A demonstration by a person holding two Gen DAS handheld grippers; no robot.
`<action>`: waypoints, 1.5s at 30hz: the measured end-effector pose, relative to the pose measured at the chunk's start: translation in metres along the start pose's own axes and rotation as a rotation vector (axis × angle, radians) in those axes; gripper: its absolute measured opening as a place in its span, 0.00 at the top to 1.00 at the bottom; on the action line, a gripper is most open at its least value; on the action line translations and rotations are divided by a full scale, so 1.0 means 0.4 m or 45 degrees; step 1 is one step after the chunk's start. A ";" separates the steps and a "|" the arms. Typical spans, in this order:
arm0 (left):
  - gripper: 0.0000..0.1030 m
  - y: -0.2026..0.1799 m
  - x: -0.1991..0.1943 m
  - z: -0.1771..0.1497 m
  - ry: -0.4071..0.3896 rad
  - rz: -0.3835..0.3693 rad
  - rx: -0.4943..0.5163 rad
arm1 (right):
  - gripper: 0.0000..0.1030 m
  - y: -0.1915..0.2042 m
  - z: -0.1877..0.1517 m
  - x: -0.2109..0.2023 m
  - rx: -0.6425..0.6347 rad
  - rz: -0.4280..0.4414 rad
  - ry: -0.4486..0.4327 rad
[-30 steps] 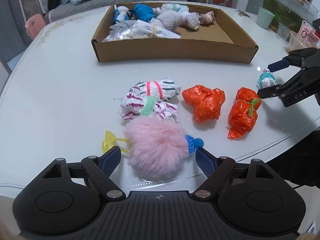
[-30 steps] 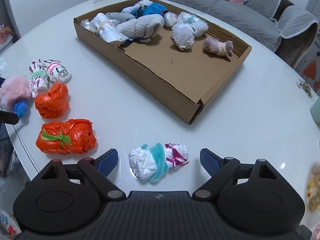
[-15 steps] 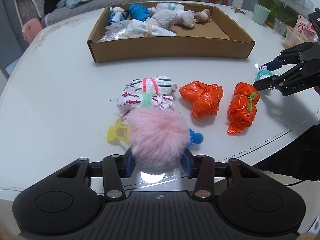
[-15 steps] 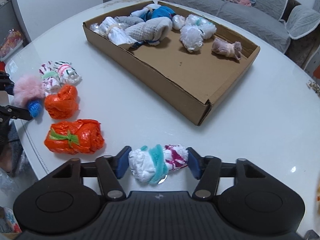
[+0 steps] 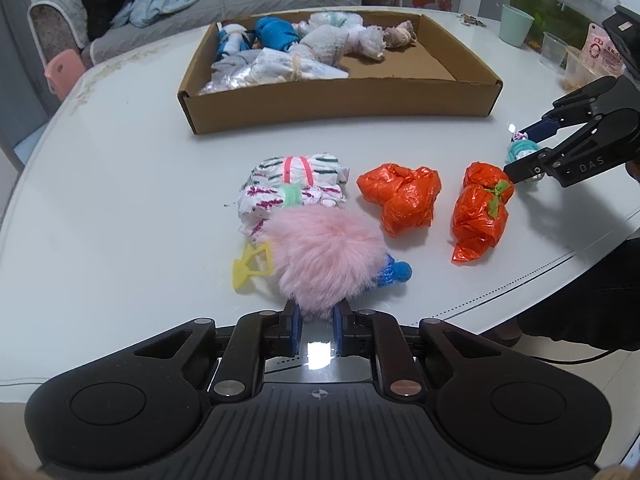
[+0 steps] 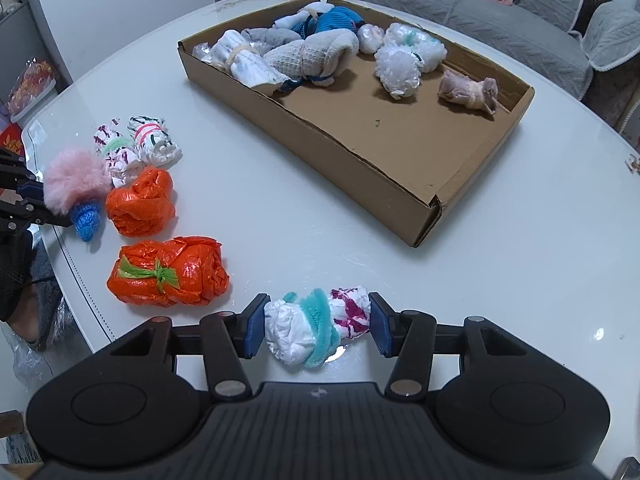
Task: Organize objects
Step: 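Grasp the pink fluffy sock with the left gripper while the right grasps the teal-white sock, then carry the pink fluffy sock and teal-white sock over the tray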
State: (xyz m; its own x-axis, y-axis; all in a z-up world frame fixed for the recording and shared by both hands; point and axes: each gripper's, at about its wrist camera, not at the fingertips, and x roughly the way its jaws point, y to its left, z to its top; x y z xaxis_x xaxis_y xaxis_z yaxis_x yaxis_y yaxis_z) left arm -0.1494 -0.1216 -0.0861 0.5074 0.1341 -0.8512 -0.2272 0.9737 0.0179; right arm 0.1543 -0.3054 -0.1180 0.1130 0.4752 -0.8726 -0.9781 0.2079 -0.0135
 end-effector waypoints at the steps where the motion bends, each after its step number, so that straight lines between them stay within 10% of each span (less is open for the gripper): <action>1: 0.82 0.001 -0.003 0.000 0.003 -0.003 -0.008 | 0.53 -0.001 0.000 0.000 0.001 0.000 0.001; 17: 0.83 -0.021 -0.129 0.017 -0.090 0.025 0.120 | 0.54 -0.006 0.004 -0.060 0.021 0.006 -0.054; 26: 0.83 0.003 -0.216 0.201 -0.342 -0.034 0.141 | 0.55 -0.035 0.055 -0.179 0.089 -0.062 -0.345; 36: 0.83 -0.040 -0.153 0.431 -0.517 -0.107 0.239 | 0.55 -0.090 0.181 -0.212 0.132 -0.127 -0.587; 45: 0.83 -0.077 0.030 0.518 -0.434 -0.183 0.247 | 0.55 -0.184 0.248 -0.146 0.182 -0.191 -0.589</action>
State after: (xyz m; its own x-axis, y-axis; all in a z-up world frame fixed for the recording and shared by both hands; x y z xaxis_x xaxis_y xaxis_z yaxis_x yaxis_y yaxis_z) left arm 0.0359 -0.1117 0.0118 0.7763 0.0159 -0.6301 0.0100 0.9992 0.0376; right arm 0.2372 -0.2636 -0.0175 0.3476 0.7535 -0.5580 -0.9151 0.4024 -0.0267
